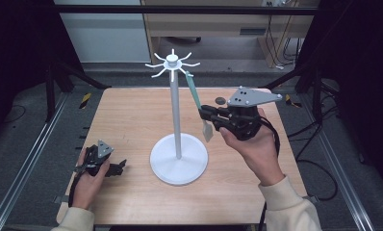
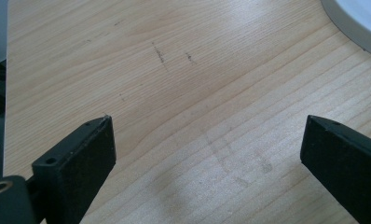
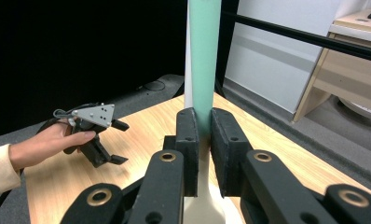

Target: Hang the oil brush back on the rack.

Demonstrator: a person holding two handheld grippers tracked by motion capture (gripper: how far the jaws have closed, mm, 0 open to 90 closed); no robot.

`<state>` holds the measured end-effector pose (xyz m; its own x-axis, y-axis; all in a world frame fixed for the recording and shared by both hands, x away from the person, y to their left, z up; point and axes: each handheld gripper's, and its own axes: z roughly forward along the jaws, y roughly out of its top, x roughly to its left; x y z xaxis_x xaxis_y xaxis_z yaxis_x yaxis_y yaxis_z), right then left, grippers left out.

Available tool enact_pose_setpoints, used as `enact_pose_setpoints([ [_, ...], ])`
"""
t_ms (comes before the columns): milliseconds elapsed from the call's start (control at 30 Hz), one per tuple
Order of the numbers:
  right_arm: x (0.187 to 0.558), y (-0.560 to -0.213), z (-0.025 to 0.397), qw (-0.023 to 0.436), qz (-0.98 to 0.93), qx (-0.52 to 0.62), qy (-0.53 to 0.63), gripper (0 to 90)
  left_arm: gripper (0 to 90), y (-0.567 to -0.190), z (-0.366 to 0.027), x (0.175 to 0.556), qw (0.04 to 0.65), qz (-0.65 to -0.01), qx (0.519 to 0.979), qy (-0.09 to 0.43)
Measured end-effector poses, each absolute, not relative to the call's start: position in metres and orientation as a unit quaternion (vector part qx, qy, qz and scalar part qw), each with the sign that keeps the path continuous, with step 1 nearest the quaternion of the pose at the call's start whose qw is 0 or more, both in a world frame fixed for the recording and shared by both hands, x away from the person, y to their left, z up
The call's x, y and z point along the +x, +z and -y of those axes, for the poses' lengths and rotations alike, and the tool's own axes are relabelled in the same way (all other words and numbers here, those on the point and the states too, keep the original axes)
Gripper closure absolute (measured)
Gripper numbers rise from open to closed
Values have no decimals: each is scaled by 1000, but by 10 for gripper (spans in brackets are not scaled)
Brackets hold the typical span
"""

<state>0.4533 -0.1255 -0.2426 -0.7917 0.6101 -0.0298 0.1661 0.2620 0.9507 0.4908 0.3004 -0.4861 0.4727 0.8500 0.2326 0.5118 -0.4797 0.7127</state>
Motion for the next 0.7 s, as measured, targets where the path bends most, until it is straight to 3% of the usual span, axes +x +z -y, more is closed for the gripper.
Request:
enact_pose_setpoints([
  [400,454,-244,131,201,-766,259,553,753,28,-486,-300,491,288,-421,809,294],
  [700,457,-262,154,263,-737,321,533,443,28,-486,-300,491,286,-421,809,293],
])
